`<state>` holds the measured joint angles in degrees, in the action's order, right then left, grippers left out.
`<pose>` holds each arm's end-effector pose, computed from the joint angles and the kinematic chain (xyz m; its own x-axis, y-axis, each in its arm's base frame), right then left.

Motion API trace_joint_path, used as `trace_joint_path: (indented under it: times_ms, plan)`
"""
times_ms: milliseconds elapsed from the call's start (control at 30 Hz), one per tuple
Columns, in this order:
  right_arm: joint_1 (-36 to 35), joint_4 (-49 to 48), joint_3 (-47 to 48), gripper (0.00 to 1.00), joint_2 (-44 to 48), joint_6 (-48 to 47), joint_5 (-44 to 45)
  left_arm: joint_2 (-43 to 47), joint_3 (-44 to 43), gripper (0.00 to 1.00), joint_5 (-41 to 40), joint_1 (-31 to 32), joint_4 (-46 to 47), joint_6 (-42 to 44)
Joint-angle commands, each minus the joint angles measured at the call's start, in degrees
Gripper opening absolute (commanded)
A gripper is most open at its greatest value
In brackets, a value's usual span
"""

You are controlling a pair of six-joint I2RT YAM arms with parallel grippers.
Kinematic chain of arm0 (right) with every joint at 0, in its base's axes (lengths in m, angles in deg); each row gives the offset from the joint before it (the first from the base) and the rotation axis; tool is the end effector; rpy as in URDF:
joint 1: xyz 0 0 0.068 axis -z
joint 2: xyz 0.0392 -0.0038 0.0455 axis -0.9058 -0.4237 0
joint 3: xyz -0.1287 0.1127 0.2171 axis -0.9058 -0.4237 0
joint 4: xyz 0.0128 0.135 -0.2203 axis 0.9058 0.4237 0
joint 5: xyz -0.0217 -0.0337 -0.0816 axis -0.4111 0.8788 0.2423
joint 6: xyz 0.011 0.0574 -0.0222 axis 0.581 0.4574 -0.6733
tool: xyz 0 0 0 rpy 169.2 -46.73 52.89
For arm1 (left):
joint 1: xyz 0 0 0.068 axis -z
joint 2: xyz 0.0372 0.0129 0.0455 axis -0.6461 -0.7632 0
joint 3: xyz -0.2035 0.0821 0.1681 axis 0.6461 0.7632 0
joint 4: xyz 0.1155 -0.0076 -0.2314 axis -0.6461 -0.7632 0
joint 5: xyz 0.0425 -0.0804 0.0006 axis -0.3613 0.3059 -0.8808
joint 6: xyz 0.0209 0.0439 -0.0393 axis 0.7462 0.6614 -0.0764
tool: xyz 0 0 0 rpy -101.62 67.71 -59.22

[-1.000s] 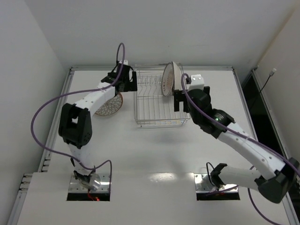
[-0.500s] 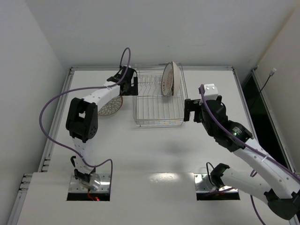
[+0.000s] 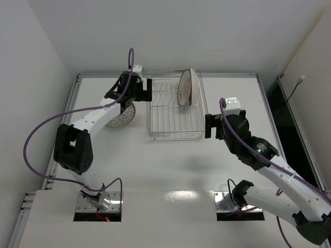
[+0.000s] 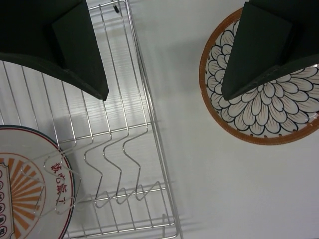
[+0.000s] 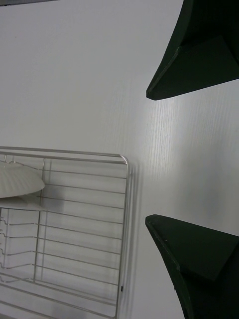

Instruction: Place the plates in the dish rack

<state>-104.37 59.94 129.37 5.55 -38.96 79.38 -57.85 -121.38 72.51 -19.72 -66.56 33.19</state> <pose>0.1565 0.0948 0.3319 -0.4074 0.0685 -0.9107 -0.0085 0.9969 0.0788 0.3804 -0.1352 0.2966 -0.5327 -0.1030 -0.8400 0.0840 0.9812 -0.1735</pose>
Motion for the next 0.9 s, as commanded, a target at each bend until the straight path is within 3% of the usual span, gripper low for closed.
trace_joint_path:
  times_ms: [0, 133, 333, 600, 867]
  plan:
    - [0.3, 0.2, -1.3, 0.99, 1.1, 0.2, 2.1, 1.3, 0.4, 0.97, 0.6, -0.5, 2.5, 2.6]
    - [0.3, 1.8, -2.4, 0.99, 1.1, 0.2, 3.1, -2.2, -3.3, 0.97, -13.4, -0.5, -3.2, -0.7]
    - [0.3, 1.2, -4.2, 0.99, 2.2, -0.4, 4.3, -3.3, -3.0, 0.97, -24.0, -0.5, -5.0, -3.5]
    - [0.3, 1.2, -3.6, 0.99, 1.7, -0.4, 4.3, -17.2, -12.8, 0.99, -22.8, -0.5, -14.8, -4.0]
    - [0.3, 1.7, -3.6, 0.99, 1.2, -0.4, 4.3, -20.8, -15.0, 1.0, -20.1, -0.5, -16.4, -4.0]
